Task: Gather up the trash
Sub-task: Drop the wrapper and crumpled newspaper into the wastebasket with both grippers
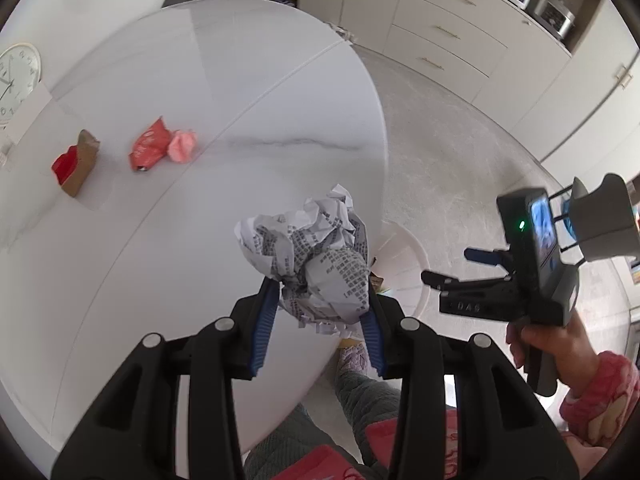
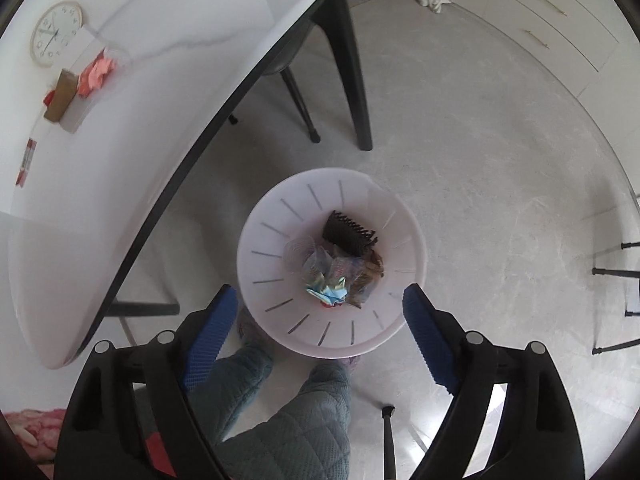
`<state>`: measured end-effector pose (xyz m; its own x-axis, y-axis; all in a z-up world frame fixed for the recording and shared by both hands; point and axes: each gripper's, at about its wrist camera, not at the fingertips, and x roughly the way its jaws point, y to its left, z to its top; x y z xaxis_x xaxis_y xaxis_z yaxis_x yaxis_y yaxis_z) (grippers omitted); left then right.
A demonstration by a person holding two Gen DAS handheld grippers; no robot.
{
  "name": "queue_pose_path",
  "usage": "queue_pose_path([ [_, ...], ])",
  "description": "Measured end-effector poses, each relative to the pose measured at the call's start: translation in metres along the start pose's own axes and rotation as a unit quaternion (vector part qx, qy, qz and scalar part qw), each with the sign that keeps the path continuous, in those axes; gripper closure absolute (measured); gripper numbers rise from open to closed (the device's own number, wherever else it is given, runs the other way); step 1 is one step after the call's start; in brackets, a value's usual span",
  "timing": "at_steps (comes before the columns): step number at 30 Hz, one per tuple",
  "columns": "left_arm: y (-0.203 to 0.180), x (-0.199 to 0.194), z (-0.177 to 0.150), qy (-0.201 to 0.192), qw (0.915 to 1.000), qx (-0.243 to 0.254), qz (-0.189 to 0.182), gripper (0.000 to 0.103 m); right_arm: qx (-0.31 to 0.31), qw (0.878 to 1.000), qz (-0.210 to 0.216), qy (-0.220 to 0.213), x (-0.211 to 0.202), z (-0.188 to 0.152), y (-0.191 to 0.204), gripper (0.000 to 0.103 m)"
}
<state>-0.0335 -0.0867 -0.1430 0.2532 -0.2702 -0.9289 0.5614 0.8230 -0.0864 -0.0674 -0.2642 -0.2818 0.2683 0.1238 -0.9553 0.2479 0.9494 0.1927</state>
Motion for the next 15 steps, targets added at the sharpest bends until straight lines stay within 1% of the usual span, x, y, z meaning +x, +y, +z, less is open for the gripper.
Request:
queue_pose_path([
  [1,-0.008,0.002,-0.001,0.003,1.0000,0.008,-0.003,0.064,0.006,1.000,-0.001,-0.009,-0.009,0.000,-0.006,0.012],
  [2,-0.016,0.005,-0.001,0.006,0.9998,0.016,-0.007,0.064,0.010,1.000,-0.005,-0.021,-0.019,-0.001,-0.012,0.010],
  [6,-0.052,0.025,0.002,0.018,0.9979,0.059,-0.022,0.064,0.024,0.997,-0.039,-0.069,-0.067,-0.003,-0.038,0.006],
  [8,-0.072,0.038,0.003,0.026,0.9964,0.076,-0.024,0.064,0.037,0.994,-0.044,-0.088,-0.087,-0.004,-0.053,0.004],
  [10,-0.090,0.053,0.005,0.034,0.9946,0.093,-0.028,0.064,0.051,0.993,-0.045,-0.100,-0.100,-0.006,-0.067,0.004],
  [13,-0.106,0.082,0.008,0.052,0.9929,0.104,-0.026,0.063,0.066,0.991,-0.043,-0.107,-0.113,-0.008,-0.084,0.003],
  [14,-0.110,0.092,0.009,0.058,0.9929,0.101,-0.025,0.062,0.070,0.991,-0.041,-0.109,-0.116,-0.009,-0.089,0.003],
  [15,-0.112,0.099,0.008,0.064,0.9929,0.097,-0.027,0.058,0.073,0.991,-0.040,-0.109,-0.117,-0.010,-0.091,0.003],
])
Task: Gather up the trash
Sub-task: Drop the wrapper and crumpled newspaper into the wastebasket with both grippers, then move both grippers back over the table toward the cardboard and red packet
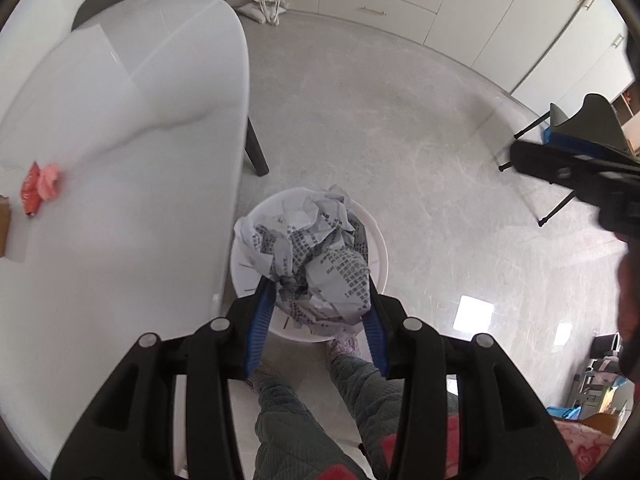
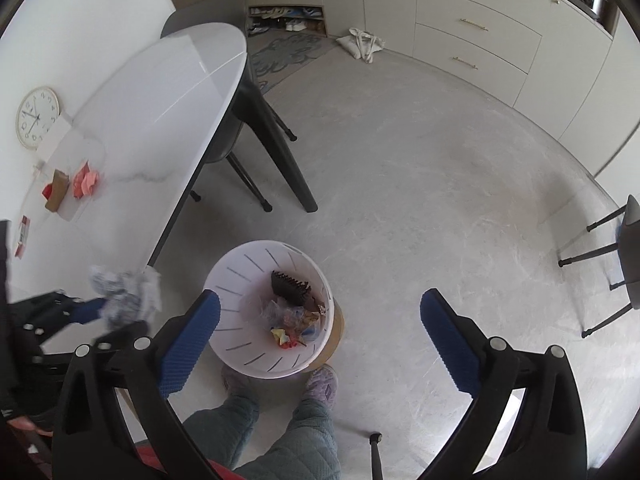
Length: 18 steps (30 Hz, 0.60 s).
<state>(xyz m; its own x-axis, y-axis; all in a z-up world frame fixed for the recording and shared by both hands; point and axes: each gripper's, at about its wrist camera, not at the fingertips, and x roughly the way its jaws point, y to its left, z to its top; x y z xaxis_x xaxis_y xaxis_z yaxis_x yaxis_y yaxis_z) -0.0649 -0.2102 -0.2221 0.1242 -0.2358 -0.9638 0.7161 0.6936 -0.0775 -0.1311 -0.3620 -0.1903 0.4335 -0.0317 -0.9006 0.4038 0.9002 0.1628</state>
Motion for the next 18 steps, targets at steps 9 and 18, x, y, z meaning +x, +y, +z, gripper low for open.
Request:
queue_pose_path([
  [9,0.003,0.026,0.005,0.018,0.9996,-0.022,0.008,0.025,-0.012,1.000,0.001,0.011,0.004,-0.007,-0.005,0.003],
  [18,0.029,-0.053,-0.003,-0.046,0.9962,-0.073,0.013,0.014,-0.033,0.999,0.015,-0.020,-0.024,0.005,0.018,0.003],
])
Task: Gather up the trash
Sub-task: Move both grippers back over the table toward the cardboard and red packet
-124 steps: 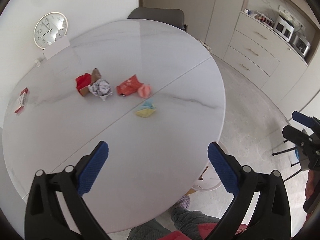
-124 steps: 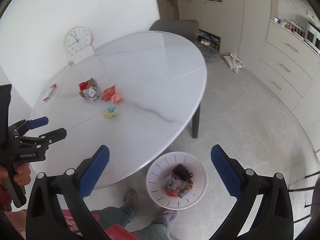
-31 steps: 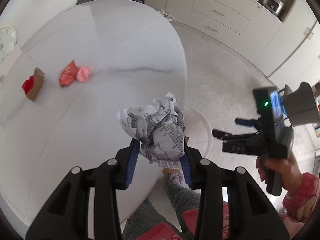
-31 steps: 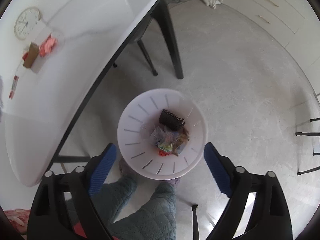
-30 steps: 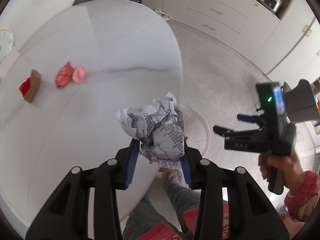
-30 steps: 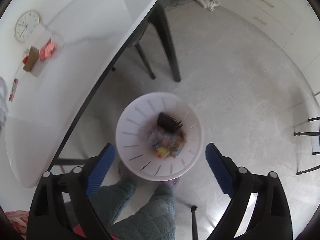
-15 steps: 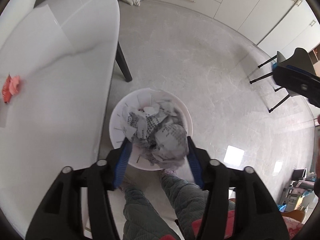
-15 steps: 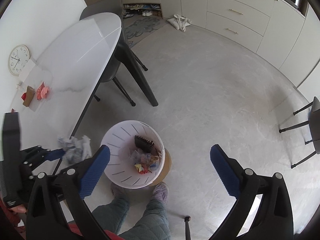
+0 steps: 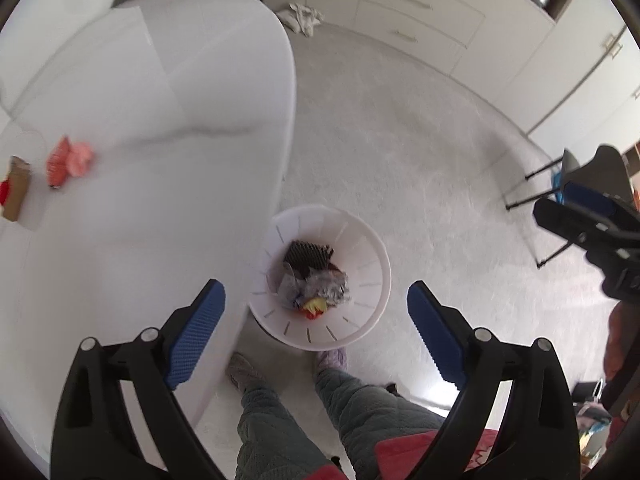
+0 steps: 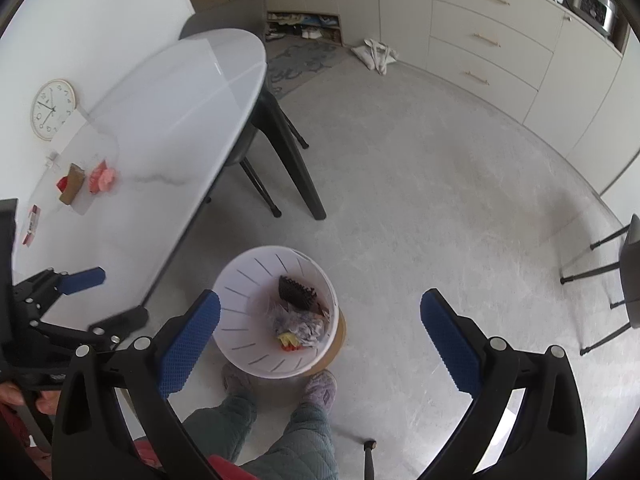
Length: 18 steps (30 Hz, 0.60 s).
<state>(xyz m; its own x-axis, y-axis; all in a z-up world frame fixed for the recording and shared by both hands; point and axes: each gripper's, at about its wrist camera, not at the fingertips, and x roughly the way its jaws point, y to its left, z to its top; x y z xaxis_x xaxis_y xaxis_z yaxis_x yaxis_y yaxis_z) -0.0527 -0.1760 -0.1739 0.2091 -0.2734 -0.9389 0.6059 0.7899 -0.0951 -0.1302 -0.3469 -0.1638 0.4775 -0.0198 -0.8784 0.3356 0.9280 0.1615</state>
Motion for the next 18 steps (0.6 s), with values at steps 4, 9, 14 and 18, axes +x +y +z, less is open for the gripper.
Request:
queue_pose_path([
  [4,0.019,-0.055,0.003,-0.061,0.9980,-0.013,0.016,0.007,-0.016,0.999,0.021,-0.030,-0.026,0.012,0.024,0.003],
  [9,0.054,-0.098,-0.002,-0.103,0.9930,-0.047,0.034,0.007,-0.046,0.996,0.043,-0.060,-0.047,0.026,0.059,0.002],
  [14,0.094,-0.114,-0.010,-0.115,0.9882,-0.083,0.058,0.007,-0.083,0.993,0.056,-0.070,-0.048,0.037,0.096,0.002],
  [18,0.128,-0.119,-0.017,-0.118,0.9839,-0.114,0.070,0.007,-0.107,0.989,0.072,-0.068,-0.043,0.043,0.129,0.002],
])
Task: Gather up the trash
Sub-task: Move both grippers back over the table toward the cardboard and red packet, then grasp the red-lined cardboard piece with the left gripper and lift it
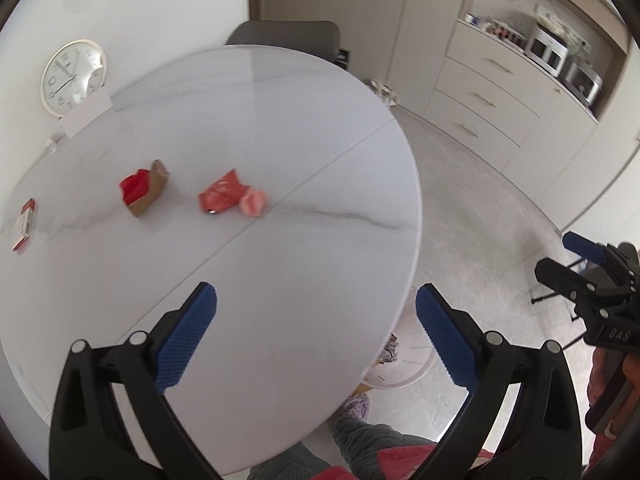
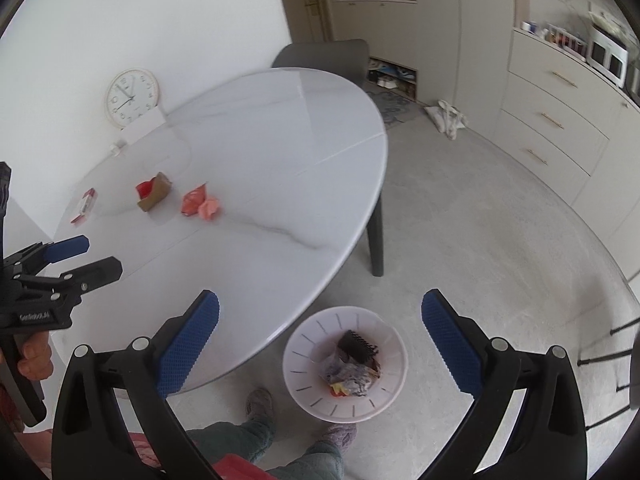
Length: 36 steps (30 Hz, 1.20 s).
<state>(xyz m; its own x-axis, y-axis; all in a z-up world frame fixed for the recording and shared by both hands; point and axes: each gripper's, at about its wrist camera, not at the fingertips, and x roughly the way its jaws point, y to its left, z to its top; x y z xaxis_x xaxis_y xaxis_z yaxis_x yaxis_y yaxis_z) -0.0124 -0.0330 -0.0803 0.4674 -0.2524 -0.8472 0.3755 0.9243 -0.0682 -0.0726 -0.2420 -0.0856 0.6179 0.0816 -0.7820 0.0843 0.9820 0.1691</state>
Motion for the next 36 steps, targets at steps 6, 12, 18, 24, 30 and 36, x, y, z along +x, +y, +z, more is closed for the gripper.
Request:
queue_pose_path([
  [6,0.048,0.002,0.009,-0.009,0.9990,-0.007,0.044,0.007,-0.029,0.999,0.020,0.004,0.016,0.017,0.040,0.002],
  [12,0.117,0.031,0.029,0.003,0.9968,0.007,0.080,0.007,-0.048,0.998,0.040,0.010,0.041,0.035,0.083,0.002],
  [18,0.185,0.094,0.066,0.036,0.9936,0.027,0.104,0.007,-0.035,0.999,0.030,0.024,0.068,0.051,0.117,0.002],
  [24,0.227,0.167,0.099,0.075,0.9900,0.066,0.100,0.007,-0.023,0.998,0.010,0.060,0.095,0.056,0.142,0.002],
  [30,0.246,0.220,0.113,0.114,0.9855,0.099,0.078,0.007,-0.009,0.996,-0.002,0.091,0.122,0.061,0.158,0.002],
  [36,0.253,0.236,0.118,0.115,0.9871,0.097,0.055,0.028,-0.013,0.993,-0.003,0.113,0.145,0.068,0.171,0.002],
])
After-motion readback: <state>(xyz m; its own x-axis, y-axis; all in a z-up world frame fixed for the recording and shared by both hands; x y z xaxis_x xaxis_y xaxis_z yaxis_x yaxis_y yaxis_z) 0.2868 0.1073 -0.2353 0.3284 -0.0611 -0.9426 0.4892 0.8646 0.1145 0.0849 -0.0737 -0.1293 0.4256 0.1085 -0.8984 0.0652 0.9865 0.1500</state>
